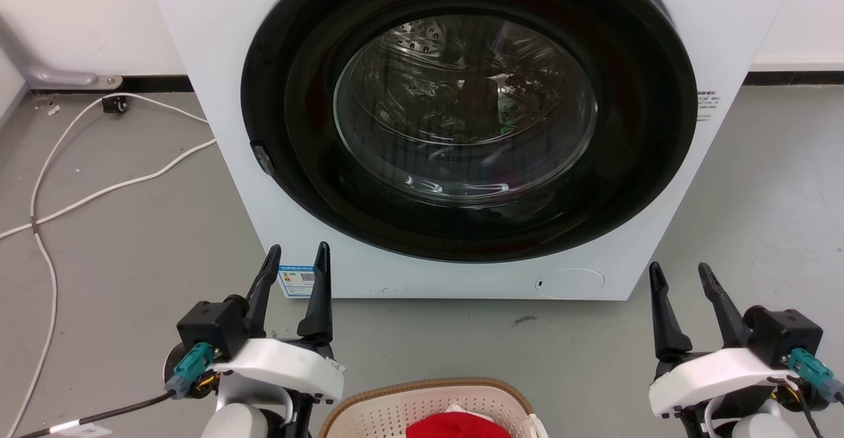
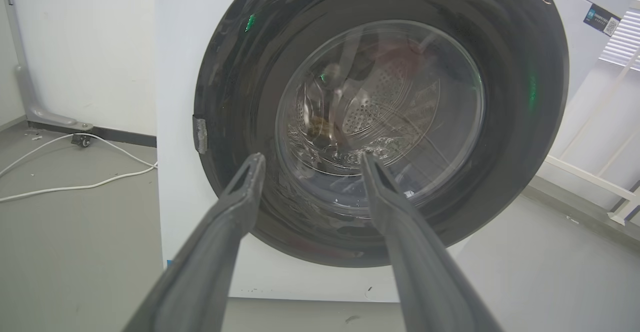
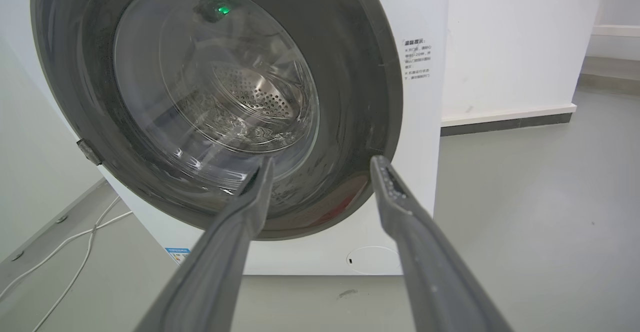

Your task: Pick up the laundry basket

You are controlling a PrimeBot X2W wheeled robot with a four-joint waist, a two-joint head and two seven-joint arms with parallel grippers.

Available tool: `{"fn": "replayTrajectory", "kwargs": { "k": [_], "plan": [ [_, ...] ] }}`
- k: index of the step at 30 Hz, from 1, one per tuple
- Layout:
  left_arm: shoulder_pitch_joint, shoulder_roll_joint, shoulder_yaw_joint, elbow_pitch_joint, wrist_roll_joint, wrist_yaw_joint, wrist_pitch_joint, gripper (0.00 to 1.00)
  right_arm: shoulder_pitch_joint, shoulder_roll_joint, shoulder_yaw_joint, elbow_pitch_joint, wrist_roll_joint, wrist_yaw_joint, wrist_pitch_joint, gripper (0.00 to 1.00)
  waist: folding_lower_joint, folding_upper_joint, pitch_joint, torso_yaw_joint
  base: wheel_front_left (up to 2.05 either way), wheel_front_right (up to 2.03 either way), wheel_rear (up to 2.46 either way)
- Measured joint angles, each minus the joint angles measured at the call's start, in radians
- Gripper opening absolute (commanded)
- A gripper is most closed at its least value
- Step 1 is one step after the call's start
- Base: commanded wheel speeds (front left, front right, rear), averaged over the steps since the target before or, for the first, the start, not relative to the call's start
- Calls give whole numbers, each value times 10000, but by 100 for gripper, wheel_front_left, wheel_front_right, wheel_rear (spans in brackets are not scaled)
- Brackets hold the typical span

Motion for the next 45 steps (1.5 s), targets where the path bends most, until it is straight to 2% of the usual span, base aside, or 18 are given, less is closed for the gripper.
{"fn": "replayTrajectory", "kwargs": {
  "k": [26, 33, 45],
  "plan": [
    [133, -6, -15, 313, 2104, 280, -495, 100, -58, 13, 54, 236, -1789, 2, -437, 100, 0, 0, -16, 82, 0, 0, 0],
    [225, -8, -12, 393, 2389, 405, -602, 100, -59, 15, 86, 278, -2056, 2, -451, 100, 0, 0, -21, 82, 0, 0, 0],
    [271, -8, 48, 476, 2272, 435, -612, 100, -64, 17, 61, 341, -1946, 2, -439, 100, 0, 0, 8, 125, 0, 0, 0]
  ]
}}
